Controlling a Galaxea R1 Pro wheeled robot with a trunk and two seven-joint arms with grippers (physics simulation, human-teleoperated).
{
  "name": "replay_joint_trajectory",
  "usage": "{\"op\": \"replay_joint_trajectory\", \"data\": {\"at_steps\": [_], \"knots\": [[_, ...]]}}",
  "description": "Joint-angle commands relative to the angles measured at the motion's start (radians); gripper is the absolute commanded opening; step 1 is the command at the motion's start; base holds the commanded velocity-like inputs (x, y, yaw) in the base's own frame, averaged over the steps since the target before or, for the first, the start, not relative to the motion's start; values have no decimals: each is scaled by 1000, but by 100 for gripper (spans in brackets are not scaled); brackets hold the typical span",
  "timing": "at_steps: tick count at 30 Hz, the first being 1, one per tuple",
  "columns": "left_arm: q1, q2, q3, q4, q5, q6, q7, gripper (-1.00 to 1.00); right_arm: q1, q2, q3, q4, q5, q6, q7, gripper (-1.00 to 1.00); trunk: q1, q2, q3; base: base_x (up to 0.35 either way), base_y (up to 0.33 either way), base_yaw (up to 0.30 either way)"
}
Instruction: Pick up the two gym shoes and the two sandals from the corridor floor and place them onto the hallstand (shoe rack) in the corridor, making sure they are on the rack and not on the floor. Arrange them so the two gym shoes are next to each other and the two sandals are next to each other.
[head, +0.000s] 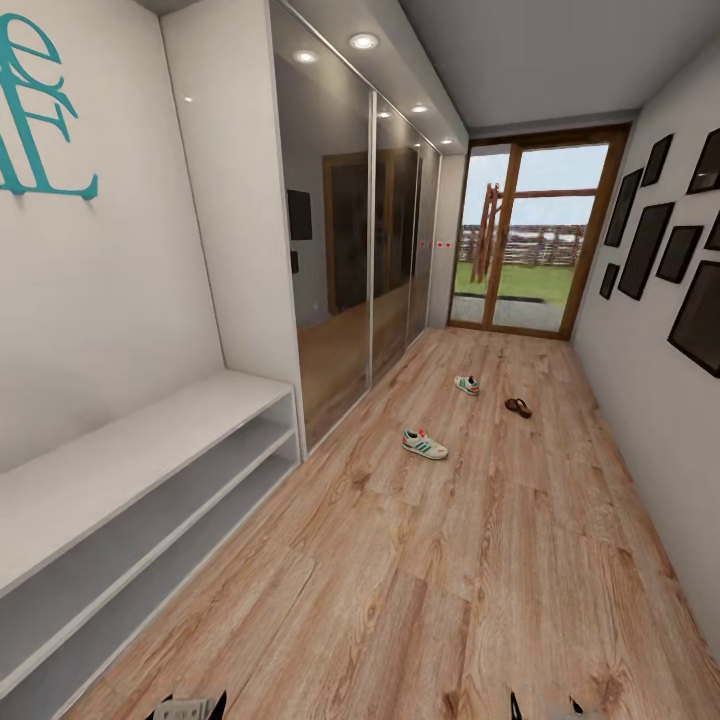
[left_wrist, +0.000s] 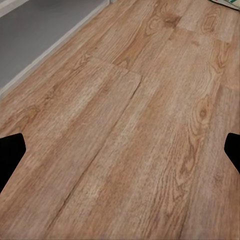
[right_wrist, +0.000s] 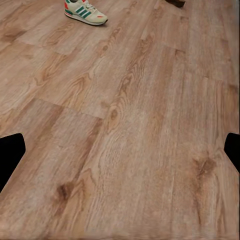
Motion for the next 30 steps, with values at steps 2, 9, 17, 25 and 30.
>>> {"op": "replay_joint_trajectory", "data": {"at_steps": [2,9,17,25,30], "knots": [[0,-1,8,2,-2,-2,-9,100,7,0,10,0,-7,-2,-24,100,0,0,-1,0,0,0],[0,-3,7,4,-2,-2,-9,100,18,6,12,0,-5,0,-50,100,0,0,-1,0,0,0],[6,-4,6,3,-2,-3,-17,100,21,10,14,0,-4,1,-57,100,0,0,-1,0,0,0],[17,-6,5,-5,-3,-3,-20,100,22,12,15,0,-3,1,-58,100,23,-42,-20,0,0,0],[18,-7,5,-6,-3,-3,-21,100,22,14,15,0,-3,1,-59,100,42,-77,-35,0,0,0]]}}
